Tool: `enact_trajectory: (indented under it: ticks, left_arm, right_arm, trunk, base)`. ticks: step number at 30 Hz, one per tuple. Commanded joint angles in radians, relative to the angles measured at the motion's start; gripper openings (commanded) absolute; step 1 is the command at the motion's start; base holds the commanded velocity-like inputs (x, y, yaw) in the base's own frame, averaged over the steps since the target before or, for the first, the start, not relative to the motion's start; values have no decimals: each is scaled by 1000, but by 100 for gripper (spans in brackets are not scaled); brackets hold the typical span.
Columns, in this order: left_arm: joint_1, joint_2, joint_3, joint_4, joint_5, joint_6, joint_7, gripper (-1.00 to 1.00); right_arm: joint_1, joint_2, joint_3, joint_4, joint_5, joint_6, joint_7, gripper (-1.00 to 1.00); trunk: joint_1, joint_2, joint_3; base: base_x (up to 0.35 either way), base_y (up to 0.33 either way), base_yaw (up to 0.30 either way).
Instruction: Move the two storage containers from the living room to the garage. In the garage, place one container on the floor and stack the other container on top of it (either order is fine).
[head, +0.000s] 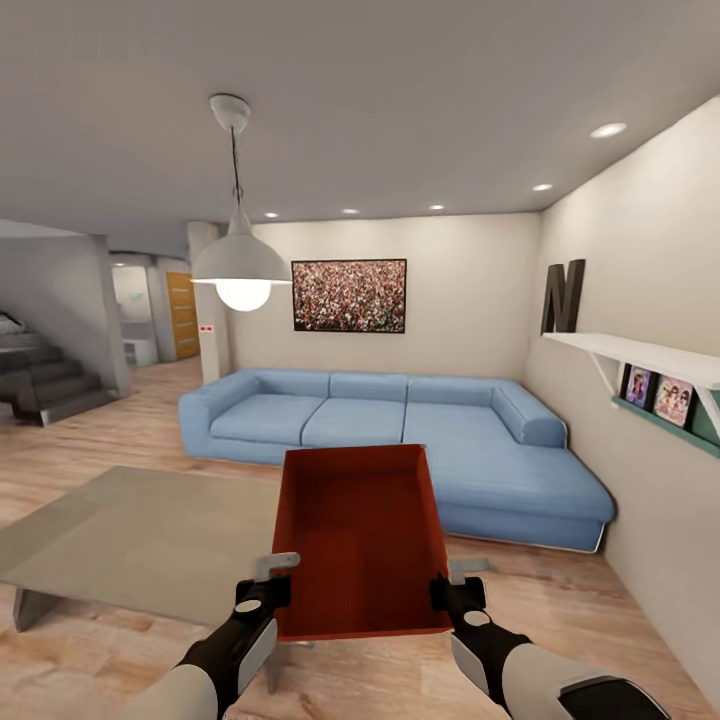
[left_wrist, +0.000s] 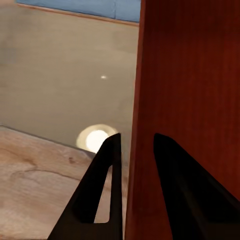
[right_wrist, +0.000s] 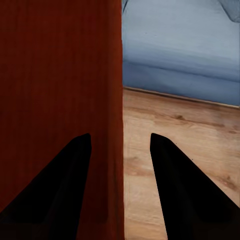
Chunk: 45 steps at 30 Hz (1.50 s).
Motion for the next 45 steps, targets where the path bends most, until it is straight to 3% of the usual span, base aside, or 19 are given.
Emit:
enact_trajectory:
  ticks: [1, 45]
  left_arm:
    - [1, 49, 4, 2, 9, -1, 12, -100]
    - [1, 51, 4, 2, 8, -1, 12, -100]
  right_arm:
    - [-1, 1, -73, -44, 27, -90, 3, -100]
    - [-1, 1, -73, -44, 27, -90, 3, -100]
  trunk:
    - [0, 0, 0]
    - [0, 0, 6]
  base:
    - [0, 0, 300]
    - [0, 0, 300]
